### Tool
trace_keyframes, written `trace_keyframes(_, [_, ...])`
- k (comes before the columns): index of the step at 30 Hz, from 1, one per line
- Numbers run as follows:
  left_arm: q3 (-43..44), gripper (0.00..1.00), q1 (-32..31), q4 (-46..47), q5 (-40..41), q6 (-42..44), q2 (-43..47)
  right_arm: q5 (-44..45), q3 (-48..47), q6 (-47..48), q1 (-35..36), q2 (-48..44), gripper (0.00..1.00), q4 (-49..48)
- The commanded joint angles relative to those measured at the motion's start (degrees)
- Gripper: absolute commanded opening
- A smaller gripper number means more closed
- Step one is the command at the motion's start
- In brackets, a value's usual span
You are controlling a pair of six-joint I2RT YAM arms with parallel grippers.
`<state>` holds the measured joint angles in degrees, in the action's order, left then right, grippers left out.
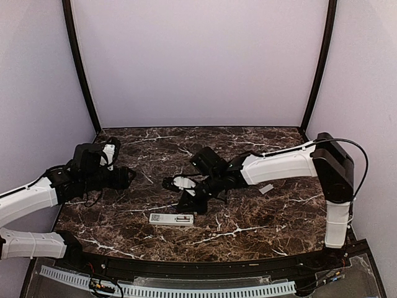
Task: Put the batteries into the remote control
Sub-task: Place the battery in the battery compartment.
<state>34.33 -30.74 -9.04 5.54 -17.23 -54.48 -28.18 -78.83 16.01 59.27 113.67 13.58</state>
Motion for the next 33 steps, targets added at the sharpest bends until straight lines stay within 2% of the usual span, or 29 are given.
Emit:
trace_keyframes(1, [0.22, 0.64, 0.24, -1.13, -1.5, -0.47, 0.04, -0.15, 2.7, 1.3, 0.08, 0.68, 0.0, -0.54])
trace_keyframes(26, [1.07, 0.64, 0.24, -0.29, -1.55, -0.18, -3.01, 1.95, 3.36, 5.15, -0.52, 4.22, 0.0, 3.54])
trace_keyframes(33, [0.75, 0.64, 0.24, 0.59, -4.57, 1.18, -2.3, 2.75, 1.75, 5.99, -0.55, 5.62, 0.0, 4.75])
